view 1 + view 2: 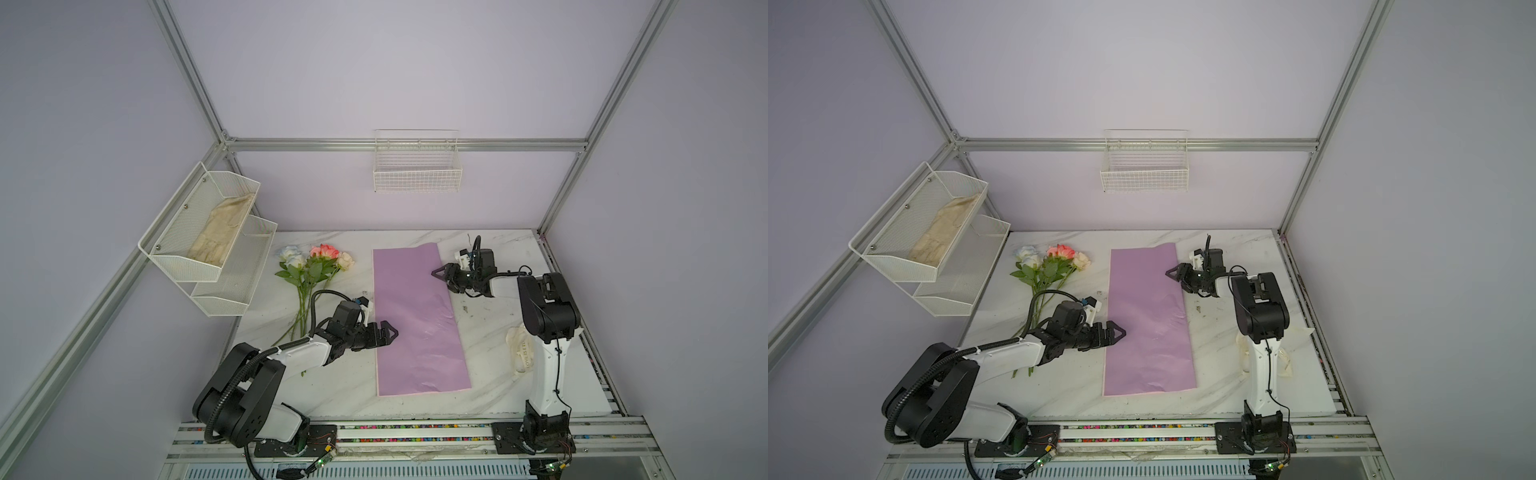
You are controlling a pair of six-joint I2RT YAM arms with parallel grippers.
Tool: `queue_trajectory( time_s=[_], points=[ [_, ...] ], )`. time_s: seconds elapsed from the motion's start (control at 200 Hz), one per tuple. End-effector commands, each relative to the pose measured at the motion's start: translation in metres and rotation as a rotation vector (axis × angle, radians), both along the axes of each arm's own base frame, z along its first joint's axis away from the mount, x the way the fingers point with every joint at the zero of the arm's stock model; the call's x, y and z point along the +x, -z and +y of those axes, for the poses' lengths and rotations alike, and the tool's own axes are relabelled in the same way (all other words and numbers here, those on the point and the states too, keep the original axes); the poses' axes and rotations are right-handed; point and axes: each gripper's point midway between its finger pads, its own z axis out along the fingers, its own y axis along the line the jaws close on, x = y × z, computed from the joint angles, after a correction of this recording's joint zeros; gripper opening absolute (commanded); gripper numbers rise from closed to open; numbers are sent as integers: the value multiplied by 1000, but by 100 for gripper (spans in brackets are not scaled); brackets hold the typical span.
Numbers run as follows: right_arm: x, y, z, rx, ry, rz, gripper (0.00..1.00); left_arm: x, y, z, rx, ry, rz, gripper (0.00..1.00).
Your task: Tie the bouquet of fake flowers
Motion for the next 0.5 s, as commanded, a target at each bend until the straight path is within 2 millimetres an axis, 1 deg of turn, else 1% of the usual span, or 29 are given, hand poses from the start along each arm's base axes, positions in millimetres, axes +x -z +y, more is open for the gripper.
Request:
queue_trajectory(
  time_s=[0.0, 0.055, 0.105, 0.16, 0.22, 0.28, 0.35, 0.4, 0.495],
  points=[
    [-13, 15, -5, -63, -25, 59, 59, 3, -8, 20, 48, -105, -11, 100],
    [-17, 15, -13, -110, -14, 56, 59, 7, -19, 20, 48, -105, -31, 99],
    [-22, 10, -19, -142, 2, 46, 61, 7, -28, 19, 40, -95, -34, 99],
    [-32, 6, -26, -173, 23, 54, 64, 5, -35, 16, 25, -75, -28, 98],
    [-50, 3, -33, -202, 35, 63, 66, -1, -41, 9, -12, -38, -19, 98],
    [-71, 0, -39, -223, 38, 79, 68, -7, -47, 3, -54, -5, -11, 96],
    [-100, 3, -48, -254, 50, 121, 69, -17, -47, 0, -90, 14, 7, 95],
    [-123, 2, -49, -244, 42, 135, 69, -23, -47, -1, -110, 24, 22, 93],
    [-164, 4, -58, -239, 61, 173, 70, -37, -49, -3, -154, 47, 52, 89]
  ],
)
